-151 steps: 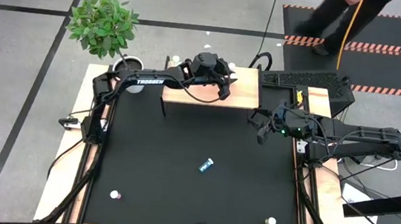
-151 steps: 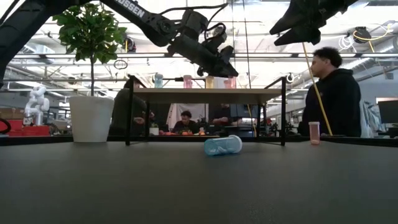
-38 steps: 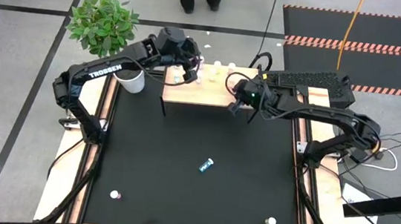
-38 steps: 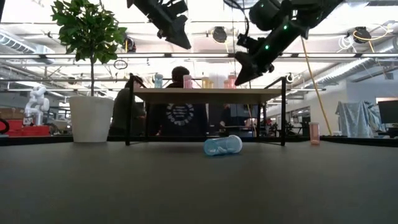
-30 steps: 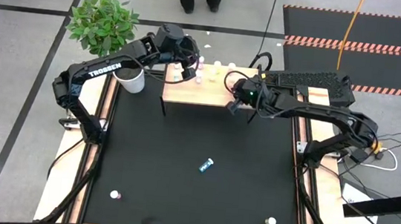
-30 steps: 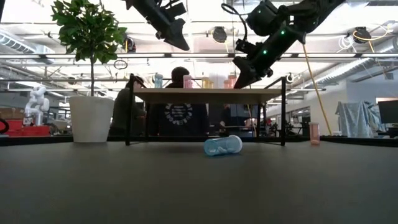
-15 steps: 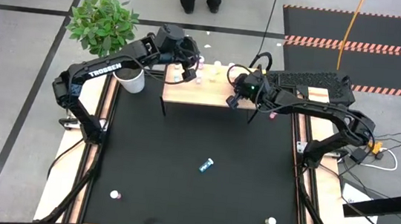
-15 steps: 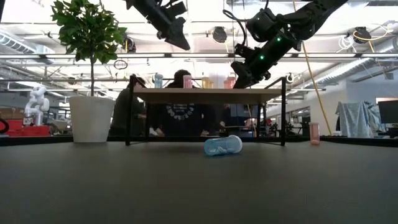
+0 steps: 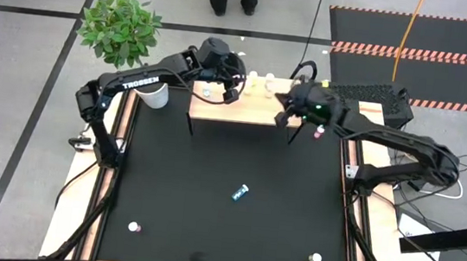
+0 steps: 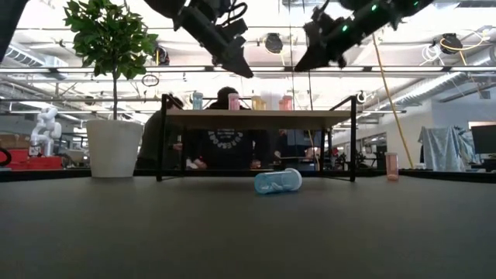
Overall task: Pick and place medicine bottles onto shelf by color
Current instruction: Adjust the pill bottles
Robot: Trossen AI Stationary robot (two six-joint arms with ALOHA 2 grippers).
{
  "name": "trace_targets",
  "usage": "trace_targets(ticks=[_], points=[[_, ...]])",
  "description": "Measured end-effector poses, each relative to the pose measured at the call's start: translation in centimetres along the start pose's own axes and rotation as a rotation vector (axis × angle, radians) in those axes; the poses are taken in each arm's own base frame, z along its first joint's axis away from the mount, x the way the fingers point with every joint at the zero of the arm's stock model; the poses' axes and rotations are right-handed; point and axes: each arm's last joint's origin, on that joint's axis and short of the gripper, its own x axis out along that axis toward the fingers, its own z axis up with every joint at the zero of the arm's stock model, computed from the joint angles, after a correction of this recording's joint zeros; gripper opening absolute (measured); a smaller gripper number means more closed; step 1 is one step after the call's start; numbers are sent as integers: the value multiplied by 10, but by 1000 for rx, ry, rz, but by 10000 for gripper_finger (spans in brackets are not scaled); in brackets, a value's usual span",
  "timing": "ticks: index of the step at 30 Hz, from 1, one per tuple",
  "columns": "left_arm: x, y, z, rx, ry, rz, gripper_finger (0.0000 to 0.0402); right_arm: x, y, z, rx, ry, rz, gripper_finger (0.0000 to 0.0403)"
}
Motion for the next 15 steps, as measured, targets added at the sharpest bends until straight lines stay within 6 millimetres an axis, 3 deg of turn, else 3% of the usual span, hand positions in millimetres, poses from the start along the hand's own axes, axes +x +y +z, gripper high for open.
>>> trace_targets(ticks=[6,15], points=[[18,-1,-10,-3,50,8,102,-25,-17,16,-53,-105,-74,0],[22,5,-12,-21,42,32,102,-9,-20,11,-54,-87,-27,0]])
